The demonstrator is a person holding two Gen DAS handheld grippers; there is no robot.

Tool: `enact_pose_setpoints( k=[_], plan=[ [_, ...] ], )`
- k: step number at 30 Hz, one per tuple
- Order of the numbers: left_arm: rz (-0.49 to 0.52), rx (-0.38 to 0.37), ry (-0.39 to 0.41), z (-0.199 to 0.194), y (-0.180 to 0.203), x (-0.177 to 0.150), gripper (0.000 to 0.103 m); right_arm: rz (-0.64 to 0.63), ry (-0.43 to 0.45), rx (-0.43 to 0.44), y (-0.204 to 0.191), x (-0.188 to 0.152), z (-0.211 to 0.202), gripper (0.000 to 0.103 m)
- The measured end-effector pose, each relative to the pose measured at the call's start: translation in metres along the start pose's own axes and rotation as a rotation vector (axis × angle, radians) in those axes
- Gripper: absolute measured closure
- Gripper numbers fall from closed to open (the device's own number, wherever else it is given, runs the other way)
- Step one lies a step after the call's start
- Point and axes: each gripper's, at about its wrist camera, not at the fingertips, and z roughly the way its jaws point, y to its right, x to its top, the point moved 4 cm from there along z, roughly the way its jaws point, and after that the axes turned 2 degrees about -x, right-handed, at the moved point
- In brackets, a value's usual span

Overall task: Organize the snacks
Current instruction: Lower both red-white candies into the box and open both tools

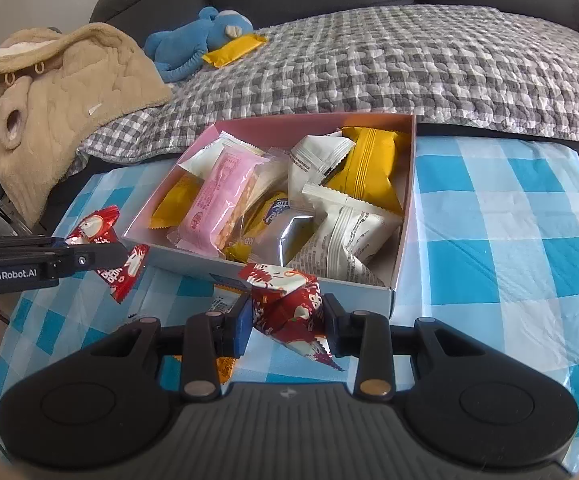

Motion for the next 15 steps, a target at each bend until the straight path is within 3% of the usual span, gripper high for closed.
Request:
enact_pose_setpoints(
  k=[15],
  plan=[
    [-0.033, 0.020, 0.028, 0.006, -0.008, 0.012, 0.079, 0.021, 0.050, 0.025, -0.005, 0.013, -0.002, 0.070]
  ],
)
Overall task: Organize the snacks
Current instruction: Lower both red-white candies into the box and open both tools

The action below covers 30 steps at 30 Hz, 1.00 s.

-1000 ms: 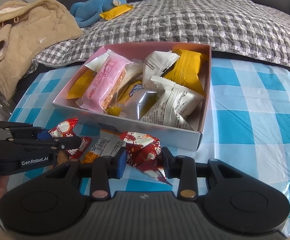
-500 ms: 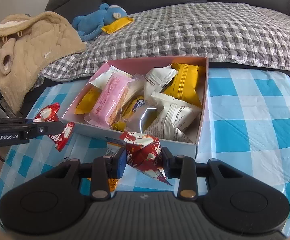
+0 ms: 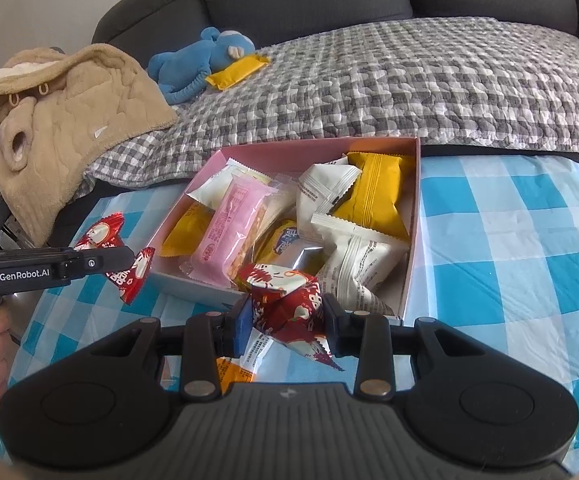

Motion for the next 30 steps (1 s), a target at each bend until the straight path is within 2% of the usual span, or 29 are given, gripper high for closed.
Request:
enact_pose_setpoints(
  k=[10, 22, 30],
  plan=[
    [0.039, 0.026, 0.004, 0.023, 0.006, 0.010, 0.079, -0.027, 0.015, 0.001, -0.007, 0.012, 0.012, 0.070],
    [-0.002, 0.043, 0.000, 0.049, -0.006, 0.012, 0.078, -0.093, 0.028, -0.011, -0.023, 0.021, 0.037, 0.070],
    [0.005, 0.058, -0.001, 0.050, -0.008, 0.012, 0.076, -0.055, 0.047, -0.028, -0.019, 0.027, 0.044, 0.069]
  ],
)
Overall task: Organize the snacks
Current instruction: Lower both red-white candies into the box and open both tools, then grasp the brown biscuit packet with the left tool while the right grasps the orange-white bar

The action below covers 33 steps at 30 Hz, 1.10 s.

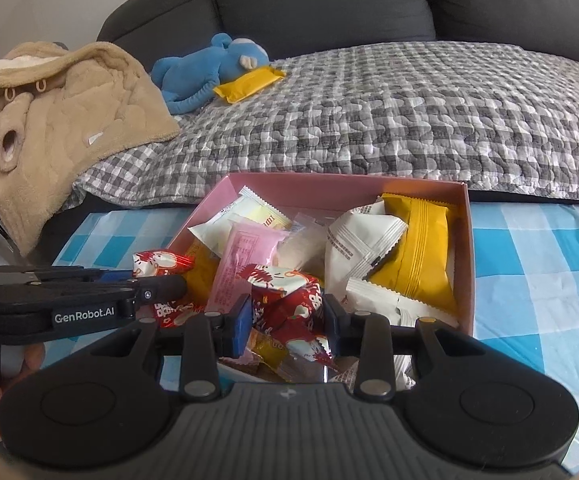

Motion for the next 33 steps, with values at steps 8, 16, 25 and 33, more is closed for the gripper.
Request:
enact_pose_setpoints(
  k=[8, 16, 25, 33],
  plan=[
    [-0.014, 0.024, 0.015, -0.003, -0.002, 0.001, 0.070, 0.055, 0.030, -0.001, 0.008, 0.004, -0.008, 0.062],
    [-0.022, 0.063, 0.023, -0.011, -0.006, 0.003, 0.057, 0.048, 0.016, -0.014, 0.012, -0.001, -0.012, 0.061],
    [-0.035, 0.127, 0.034, -0.045, -0.013, 0.001, 0.032, 0.036, -0.026, 0.032, 0.010, -0.029, -0.034, 0.056],
    [-0.155, 0.124, -0.037, -0.066, -0.025, -0.027, 0.029, 0.048, -0.053, 0.046, 0.003, -0.035, -0.032, 0.050]
  ],
)
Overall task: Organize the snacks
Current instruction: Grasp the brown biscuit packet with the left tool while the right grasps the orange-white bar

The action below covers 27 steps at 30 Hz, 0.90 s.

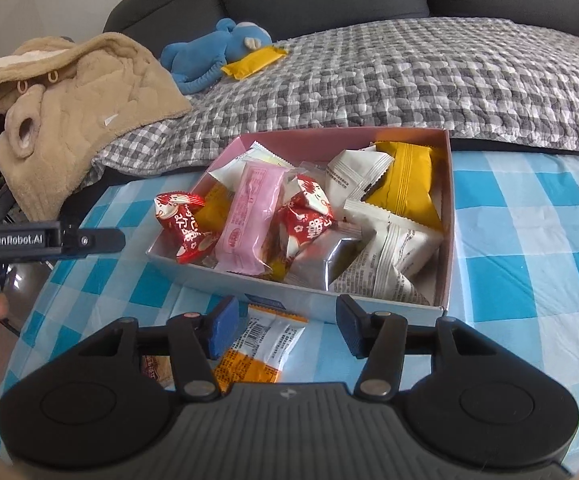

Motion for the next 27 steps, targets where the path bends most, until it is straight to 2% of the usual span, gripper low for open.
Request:
enact_pose_setpoints(
  k=[4, 8, 12, 14, 18, 27],
  plan=[
    [-0.034, -0.037, -0.056, 0.005, 0.003, -0.014, 0.026, 0.001, -0.013, -0.012, 0.002, -0.004, 0.003, 0.048],
    [0.033, -0.021, -0.103, 0.018, 0.014, -0.030, 0.023, 0.014, -0.041, -0.028, 0.007, -0.010, 0.009, 0.047],
    [0.078, -0.044, -0.170, 0.027, 0.020, -0.045, 0.023, 0.044, -0.063, -0.045, 0.014, -0.014, 0.013, 0.046],
    [0.110, -0.042, -0.171, 0.027, 0.022, -0.046, 0.023, 0.058, -0.071, -0.058, 0.016, -0.016, 0.015, 0.042],
    [0.138, -0.099, -0.198, 0.026, 0.026, -0.050, 0.021, 0.076, -0.085, -0.062, 0.018, -0.018, 0.017, 0.041],
    [0.343, -0.091, -0.236, 0.035, 0.044, -0.072, 0.021, 0.055, -0.106, -0.042, 0.006, -0.023, 0.027, 0.039]
  ],
)
